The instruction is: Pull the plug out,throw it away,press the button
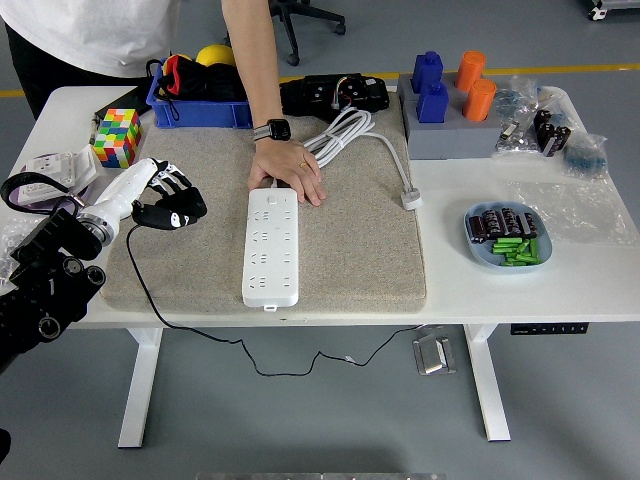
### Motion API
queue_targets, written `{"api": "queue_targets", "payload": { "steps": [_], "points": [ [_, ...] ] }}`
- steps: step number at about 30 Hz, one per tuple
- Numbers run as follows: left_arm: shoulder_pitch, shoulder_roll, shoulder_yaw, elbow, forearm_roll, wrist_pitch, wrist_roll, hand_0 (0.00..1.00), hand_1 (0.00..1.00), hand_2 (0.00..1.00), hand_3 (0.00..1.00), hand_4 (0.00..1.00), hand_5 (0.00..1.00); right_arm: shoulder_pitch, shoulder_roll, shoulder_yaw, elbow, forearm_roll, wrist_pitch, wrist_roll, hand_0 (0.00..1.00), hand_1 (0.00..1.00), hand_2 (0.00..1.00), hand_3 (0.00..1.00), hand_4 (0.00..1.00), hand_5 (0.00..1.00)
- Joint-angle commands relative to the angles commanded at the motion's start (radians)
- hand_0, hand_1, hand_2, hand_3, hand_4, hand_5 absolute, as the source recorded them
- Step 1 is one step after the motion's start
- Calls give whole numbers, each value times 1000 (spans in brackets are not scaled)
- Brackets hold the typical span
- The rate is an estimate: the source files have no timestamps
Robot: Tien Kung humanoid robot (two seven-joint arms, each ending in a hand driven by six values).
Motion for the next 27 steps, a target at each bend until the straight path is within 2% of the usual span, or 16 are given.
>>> {"api": "queue_targets", "payload": {
  "steps": [1, 7, 8, 13, 14, 16, 19, 20, 25, 26, 27],
  "points": [
    [0, 1, -1, 3, -2, -7, 3, 736, 680, 611, 702, 890, 2, 0, 0, 0, 0, 0, 0, 0, 767, 729, 724, 713, 883, 658],
    [0, 4, 0, 7, -4, -38, 13, 736, 680, 611, 702, 890, 2, 0, 1, 4, 0, 0, 0, 0, 767, 729, 724, 713, 883, 658],
    [1, 4, -1, 6, -2, -44, 14, 838, 806, 751, 826, 975, 2, 1, 1, 4, 0, 0, 0, 0, 767, 729, 724, 713, 883, 658],
    [3, 4, -9, -2, 9, -121, 56, 838, 806, 751, 826, 975, 2, 1, 1, 5, 0, -1, 0, 0, 767, 729, 724, 713, 883, 658],
    [2, 4, -11, -2, 6, -134, 63, 970, 990, 960, 983, 998, 264, 1, 1, 5, 0, -1, 0, 0, 767, 729, 724, 713, 883, 658],
    [3, 4, -19, -4, -5, -172, 82, 970, 990, 960, 983, 998, 264, 1, 2, 5, 1, 0, 0, 0, 767, 729, 724, 713, 883, 658],
    [5, 4, -29, -17, -35, -185, 75, 970, 990, 960, 983, 998, 264, 1, 3, 5, 1, 0, 0, 0, 767, 729, 724, 713, 883, 658],
    [5, 4, -32, -26, -45, -178, 62, 998, 998, 998, 998, 998, 634, 0, 3, 6, 0, 0, 0, 0, 767, 729, 724, 713, 883, 658],
    [5, 4, -31, -95, -59, -101, -5, 998, 998, 998, 998, 998, 634, -1, 2, 6, -1, -1, 0, 0, 767, 729, 724, 713, 883, 658],
    [4, 4, -29, -110, -57, -91, -11, 998, 998, 998, 998, 998, 732, -1, 2, 5, 0, -1, 0, 0, 767, 729, 724, 713, 883, 658],
    [1, 4, -26, -126, -52, -83, -13, 998, 998, 998, 998, 998, 732, 0, 2, 5, 0, -1, 0, 0, 767, 729, 724, 713, 883, 658]
  ]
}}
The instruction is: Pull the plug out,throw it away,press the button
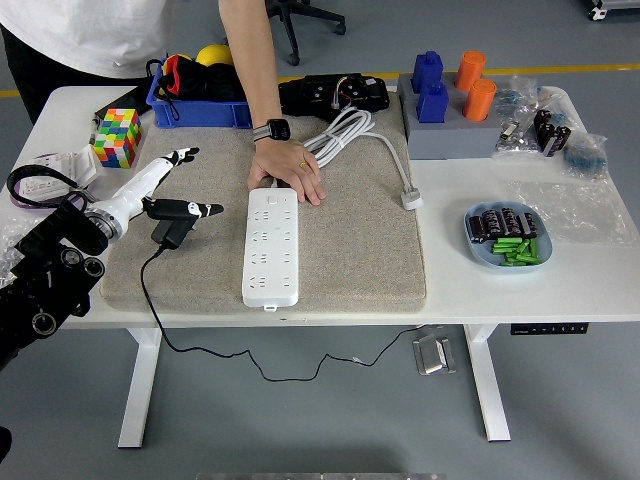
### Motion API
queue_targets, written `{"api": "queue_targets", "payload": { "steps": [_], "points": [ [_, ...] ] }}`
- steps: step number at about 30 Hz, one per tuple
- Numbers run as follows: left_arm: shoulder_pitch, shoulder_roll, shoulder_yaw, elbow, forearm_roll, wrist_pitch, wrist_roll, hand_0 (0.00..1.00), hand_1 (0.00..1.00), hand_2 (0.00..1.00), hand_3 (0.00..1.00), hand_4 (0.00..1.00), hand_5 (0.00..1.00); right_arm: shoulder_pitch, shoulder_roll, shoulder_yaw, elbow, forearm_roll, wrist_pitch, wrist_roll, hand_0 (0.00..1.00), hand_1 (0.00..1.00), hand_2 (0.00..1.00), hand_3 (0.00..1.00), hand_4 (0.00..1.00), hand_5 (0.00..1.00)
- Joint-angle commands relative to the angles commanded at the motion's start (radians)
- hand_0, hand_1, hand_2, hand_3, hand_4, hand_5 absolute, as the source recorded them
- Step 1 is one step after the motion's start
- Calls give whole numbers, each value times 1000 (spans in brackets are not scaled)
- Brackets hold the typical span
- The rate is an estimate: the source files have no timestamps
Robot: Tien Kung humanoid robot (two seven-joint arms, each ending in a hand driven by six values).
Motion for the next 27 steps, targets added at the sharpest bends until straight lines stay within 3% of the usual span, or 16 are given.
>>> {"api": "queue_targets", "payload": {
  "steps": [4, 5, 10, 11, 16, 17, 21, 27],
  "points": [
    [-12, 1, 30, -38, 13, 27, -10, 998, 998, 998, 998, 998, 732, 1, 1, 1, 1, 1, 0, 0, 767, 729, 724, 713, 883, 658],
    [-20, 2, 44, -46, 19, 37, -11, 998, 998, 998, 998, 998, 621, 1, 1, 1, 1, 1, 0, 0, 767, 729, 724, 713, 883, 658],
    [-70, 7, 120, -37, -16, 75, -38, 998, 998, 998, 998, 998, 621, 2, 1, 3, -1, 1, 0, 0, 767, 729, 724, 713, 883, 658],
    [-82, 8, 139, -33, -24, 78, -42, 326, 300, 300, 831, 580, 2, 2, 1, 3, -1, 1, 0, 0, 767, 729, 724, 713, 883, 658],
    [-137, 7, 214, -10, -45, 54, -23, 326, 300, 300, 831, 580, 2, 2, 0, 2, -1, 2, 0, 0, 767, 729, 724, 713, 883, 658],
    [-149, 4, 230, -8, -51, 36, -6, 64, 27, 147, 720, 2, 2, 2, 0, 2, -1, 2, 0, 0, 767, 729, 724, 713, 883, 658],
    [-186, -9, 280, 2, -61, -21, 56, 64, 27, 147, 720, 2, 2, 0, 1, 1, -3, 2, 1, 0, 767, 729, 724, 713, 883, 658],
    [-229, -34, 353, 27, -76, -57, 110, 70, 11, 149, 713, 2, 2, 1, 0, -2, -3, 3, 0, 0, 767, 729, 724, 713, 883, 658]
  ]
}}
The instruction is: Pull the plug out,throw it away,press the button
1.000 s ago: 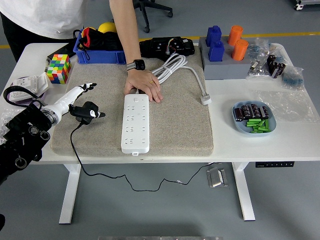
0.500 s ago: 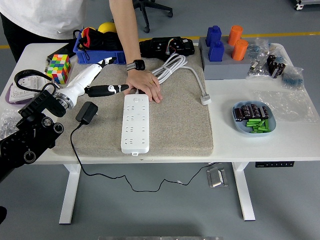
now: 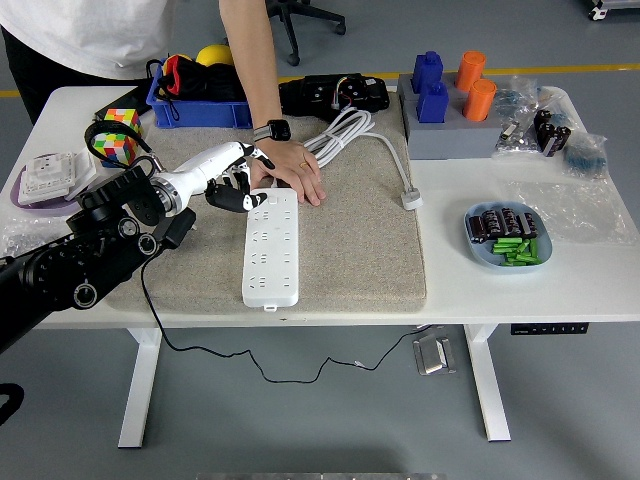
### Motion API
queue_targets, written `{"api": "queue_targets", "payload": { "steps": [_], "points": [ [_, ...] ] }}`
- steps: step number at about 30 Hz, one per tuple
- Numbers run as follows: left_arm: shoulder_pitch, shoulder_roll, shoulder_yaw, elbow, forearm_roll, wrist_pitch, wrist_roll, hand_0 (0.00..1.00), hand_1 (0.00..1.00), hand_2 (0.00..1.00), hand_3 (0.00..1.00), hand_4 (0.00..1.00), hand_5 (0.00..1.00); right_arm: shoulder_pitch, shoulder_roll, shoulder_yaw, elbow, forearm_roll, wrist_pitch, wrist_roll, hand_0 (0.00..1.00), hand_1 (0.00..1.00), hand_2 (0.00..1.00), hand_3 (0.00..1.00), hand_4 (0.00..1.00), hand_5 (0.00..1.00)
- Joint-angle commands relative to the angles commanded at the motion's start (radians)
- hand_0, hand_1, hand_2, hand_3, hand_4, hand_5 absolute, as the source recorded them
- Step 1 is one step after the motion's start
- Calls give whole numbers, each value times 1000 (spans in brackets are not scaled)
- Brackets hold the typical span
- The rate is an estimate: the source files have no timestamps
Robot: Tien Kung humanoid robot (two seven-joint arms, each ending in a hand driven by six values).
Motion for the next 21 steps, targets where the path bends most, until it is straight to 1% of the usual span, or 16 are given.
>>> {"api": "queue_targets", "payload": {
  "steps": [1, 2, 7, 8, 10, 16, 21],
  "points": [
    [-11, -9, 19, 13, -3, -4, 10, 70, 11, 149, 713, 2, 2, 1, 0, -1, 1, 1, 0, 0, 767, 729, 724, 713, 883, 658],
    [-16, -14, 28, 19, -4, -6, 15, 76, 6, 142, 725, 12, 2, 2, 0, -1, 1, 1, 0, 0, 767, 729, 724, 713, 883, 658],
    [-35, -34, 66, 40, -14, -23, 49, 76, 6, 142, 725, 12, 2, 2, -1, -1, -2, 1, 0, 0, 767, 729, 724, 713, 883, 658],
    [-39, -38, 72, 45, -17, -26, 55, 74, 5, 146, 757, 28, 2, 2, -1, -1, -2, 1, 0, 0, 767, 729, 724, 713, 883, 658],
    [-48, -47, 84, 56, -24, -33, 68, 74, 5, 146, 757, 28, 2, 2, -2, -2, -2, 1, 0, 0, 767, 729, 724, 713, 883, 658],
    [-73, -65, 124, 102, -51, -44, 88, 76, 2, 145, 774, 35, 2, 4, -6, -9, 0, 3, 0, 0, 767, 729, 724, 713, 883, 658],
    [-79, -72, 146, 127, -58, -41, 94, 77, 2, 147, 775, 39, 2, 3, -7, -13, -2, 3, 1, 0, 767, 729, 724, 713, 883, 658]
  ]
}}
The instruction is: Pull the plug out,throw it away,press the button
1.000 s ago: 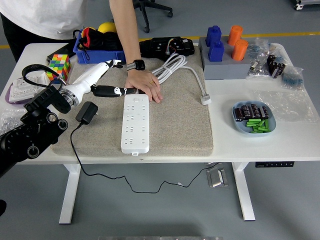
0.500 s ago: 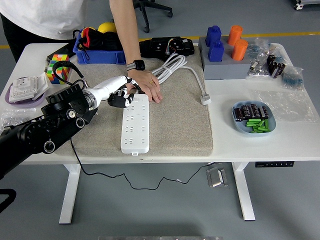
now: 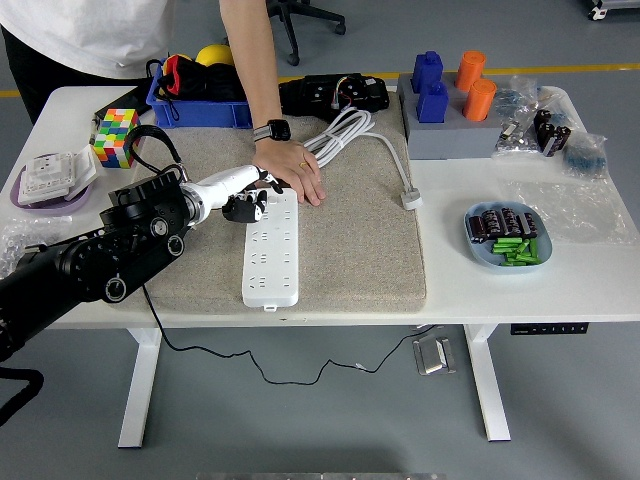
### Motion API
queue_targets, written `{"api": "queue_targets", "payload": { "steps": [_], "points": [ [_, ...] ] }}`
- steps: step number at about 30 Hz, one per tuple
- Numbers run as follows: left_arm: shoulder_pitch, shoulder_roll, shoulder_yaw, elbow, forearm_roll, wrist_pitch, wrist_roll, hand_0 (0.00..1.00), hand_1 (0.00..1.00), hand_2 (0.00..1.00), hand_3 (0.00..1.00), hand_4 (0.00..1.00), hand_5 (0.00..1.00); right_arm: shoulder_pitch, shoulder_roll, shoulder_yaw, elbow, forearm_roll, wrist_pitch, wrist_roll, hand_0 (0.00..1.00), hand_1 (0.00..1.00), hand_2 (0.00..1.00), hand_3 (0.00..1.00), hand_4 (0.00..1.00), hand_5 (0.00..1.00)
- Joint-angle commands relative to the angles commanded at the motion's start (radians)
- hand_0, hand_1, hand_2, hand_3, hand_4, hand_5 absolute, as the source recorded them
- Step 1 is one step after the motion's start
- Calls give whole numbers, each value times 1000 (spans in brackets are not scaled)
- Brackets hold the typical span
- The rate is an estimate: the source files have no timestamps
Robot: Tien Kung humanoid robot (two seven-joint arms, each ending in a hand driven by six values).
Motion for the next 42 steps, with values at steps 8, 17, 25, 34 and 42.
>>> {"api": "queue_targets", "payload": {
  "steps": [8, 17, 25, 34, 42],
  "points": [
    [-29, -22, 36, 60, -26, 0, 14, 76, 2, 147, 776, 37, 2, 3, -3, -8, 1, 2, 0, 0, 767, 729, 724, 713, 883, 658],
    [-51, -32, 110, 98, -75, -11, 26, 75, 2, 150, 768, 35, 2, 4, -7, -11, -1, 2, 0, 0, 767, 729, 724, 713, 883, 658],
    [-57, -40, 151, 108, -93, -11, 29, 76, 2, 151, 765, 37, 2, 2, -6, -14, 0, 3, 0, 0, 767, 729, 724, 713, 883, 658],
    [-38, -21, 72, 55, -49, -4, 15, 76, 2, 151, 763, 37, 2, 0, -3, -4, 0, 0, 0, 0, 767, 729, 724, 713, 883, 658],
    [46, 14, -184, -86, 102, 62, -57, 76, 7, 148, 762, 41, 2, 0, 4, 4, 1, -2, 0, 0, 767, 729, 724, 713, 883, 658]
  ]
}}
